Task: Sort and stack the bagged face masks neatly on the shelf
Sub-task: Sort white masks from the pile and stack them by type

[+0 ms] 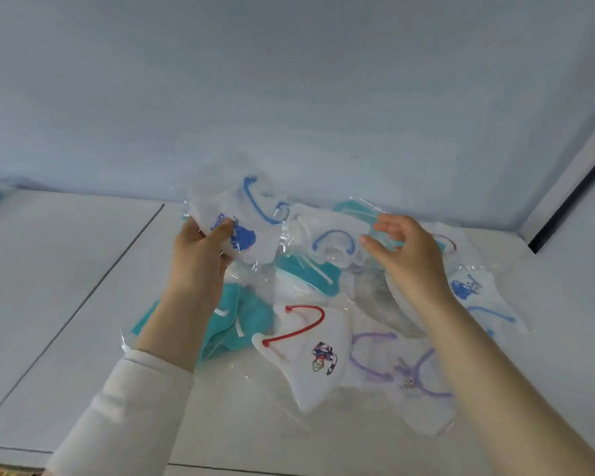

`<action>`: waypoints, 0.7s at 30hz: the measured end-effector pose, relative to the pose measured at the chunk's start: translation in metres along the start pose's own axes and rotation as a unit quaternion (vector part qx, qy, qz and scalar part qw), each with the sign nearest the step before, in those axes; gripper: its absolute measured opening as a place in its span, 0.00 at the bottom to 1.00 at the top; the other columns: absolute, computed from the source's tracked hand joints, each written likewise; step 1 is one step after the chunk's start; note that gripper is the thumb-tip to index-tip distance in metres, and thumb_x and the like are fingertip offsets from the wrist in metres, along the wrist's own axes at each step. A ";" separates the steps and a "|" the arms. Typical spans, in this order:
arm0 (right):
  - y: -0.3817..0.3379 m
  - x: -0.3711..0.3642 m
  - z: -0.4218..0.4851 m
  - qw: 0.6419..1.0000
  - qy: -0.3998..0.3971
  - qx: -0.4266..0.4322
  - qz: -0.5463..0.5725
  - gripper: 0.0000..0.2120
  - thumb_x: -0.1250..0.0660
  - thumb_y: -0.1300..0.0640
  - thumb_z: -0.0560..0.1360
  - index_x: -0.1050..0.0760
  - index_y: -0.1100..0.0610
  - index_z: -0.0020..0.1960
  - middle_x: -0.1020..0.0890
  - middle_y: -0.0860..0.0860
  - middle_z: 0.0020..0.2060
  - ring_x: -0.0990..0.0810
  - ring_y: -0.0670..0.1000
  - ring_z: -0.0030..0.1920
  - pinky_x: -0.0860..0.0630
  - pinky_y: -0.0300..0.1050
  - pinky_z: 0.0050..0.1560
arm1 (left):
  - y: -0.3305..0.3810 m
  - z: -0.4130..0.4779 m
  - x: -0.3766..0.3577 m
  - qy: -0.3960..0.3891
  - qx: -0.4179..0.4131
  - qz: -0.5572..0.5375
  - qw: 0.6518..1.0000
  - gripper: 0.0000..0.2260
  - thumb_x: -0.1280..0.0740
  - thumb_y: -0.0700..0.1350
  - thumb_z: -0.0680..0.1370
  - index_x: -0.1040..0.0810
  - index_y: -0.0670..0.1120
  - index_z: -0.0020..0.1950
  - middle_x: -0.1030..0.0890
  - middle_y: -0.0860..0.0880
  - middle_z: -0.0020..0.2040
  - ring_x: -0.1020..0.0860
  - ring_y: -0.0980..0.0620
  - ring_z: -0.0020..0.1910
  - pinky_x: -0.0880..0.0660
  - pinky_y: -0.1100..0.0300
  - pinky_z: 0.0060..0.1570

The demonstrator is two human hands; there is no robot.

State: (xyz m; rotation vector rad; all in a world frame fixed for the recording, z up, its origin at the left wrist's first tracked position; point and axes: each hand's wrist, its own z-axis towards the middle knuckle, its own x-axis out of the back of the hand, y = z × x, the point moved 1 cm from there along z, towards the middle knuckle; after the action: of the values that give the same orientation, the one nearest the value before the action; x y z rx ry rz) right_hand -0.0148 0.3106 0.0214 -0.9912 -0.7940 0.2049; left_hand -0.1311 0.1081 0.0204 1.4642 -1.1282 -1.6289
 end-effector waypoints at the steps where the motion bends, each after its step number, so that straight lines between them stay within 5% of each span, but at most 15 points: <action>1: 0.000 -0.006 0.012 0.996 -0.028 0.035 -0.072 0.23 0.27 0.54 0.70 0.27 0.59 0.63 0.21 0.53 0.58 0.25 0.51 0.59 0.33 0.40 0.60 | 0.000 0.002 0.005 0.008 0.003 -0.001 1.000 0.08 0.38 0.31 0.77 0.25 0.44 0.45 0.18 0.52 0.33 0.19 0.59 0.31 0.23 0.66 0.34; 6: 0.004 -0.036 0.048 0.940 -0.137 0.066 -0.305 0.37 0.30 0.43 0.71 0.40 0.53 0.74 0.29 0.55 0.68 0.34 0.60 0.67 0.38 0.49 0.67 | -0.003 0.002 0.013 0.023 0.009 -0.001 1.000 0.06 0.37 0.34 0.78 0.25 0.43 0.45 0.19 0.50 0.34 0.20 0.59 0.30 0.25 0.68 0.31; 10: 0.006 -0.034 0.047 0.946 -0.112 0.058 -0.298 0.38 0.27 0.43 0.67 0.37 0.54 0.72 0.23 0.51 0.62 0.31 0.59 0.64 0.35 0.48 0.63 | -0.006 0.007 0.023 0.017 -0.008 0.035 0.999 0.03 0.39 0.36 0.79 0.27 0.36 0.49 0.22 0.44 0.35 0.20 0.56 0.30 0.26 0.67 0.29; 14: 0.002 -0.029 0.040 0.926 -0.229 0.048 -0.296 0.47 0.27 0.37 0.63 0.42 0.53 0.74 0.35 0.52 0.72 0.41 0.58 0.73 0.40 0.52 0.70 | -0.006 0.008 0.022 0.016 -0.007 0.039 0.999 0.04 0.39 0.36 0.79 0.28 0.36 0.52 0.21 0.45 0.36 0.20 0.57 0.30 0.26 0.68 0.29; 18: 0.000 -0.024 0.026 0.909 -0.289 0.050 -0.296 0.43 0.27 0.41 0.66 0.42 0.53 0.74 0.40 0.50 0.74 0.49 0.57 0.75 0.49 0.51 0.73 | -0.004 0.005 0.017 0.001 -0.005 0.034 0.999 0.03 0.38 0.36 0.79 0.25 0.39 0.48 0.19 0.50 0.32 0.20 0.58 0.30 0.26 0.68 0.32; 21: 0.000 -0.011 0.023 0.938 -0.254 0.080 -0.224 0.28 0.31 0.48 0.73 0.32 0.52 0.70 0.31 0.49 0.70 0.39 0.51 0.73 0.44 0.42 0.70 | 0.003 0.004 0.018 0.011 -0.008 0.024 1.000 0.03 0.38 0.37 0.79 0.26 0.41 0.48 0.20 0.52 0.31 0.21 0.60 0.29 0.26 0.68 0.30</action>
State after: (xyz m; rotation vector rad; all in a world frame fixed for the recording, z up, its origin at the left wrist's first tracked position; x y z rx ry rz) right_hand -0.0383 0.3202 0.0222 -0.5804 -1.4304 0.1279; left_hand -0.1381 0.0917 0.0153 1.4313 -1.1267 -1.5810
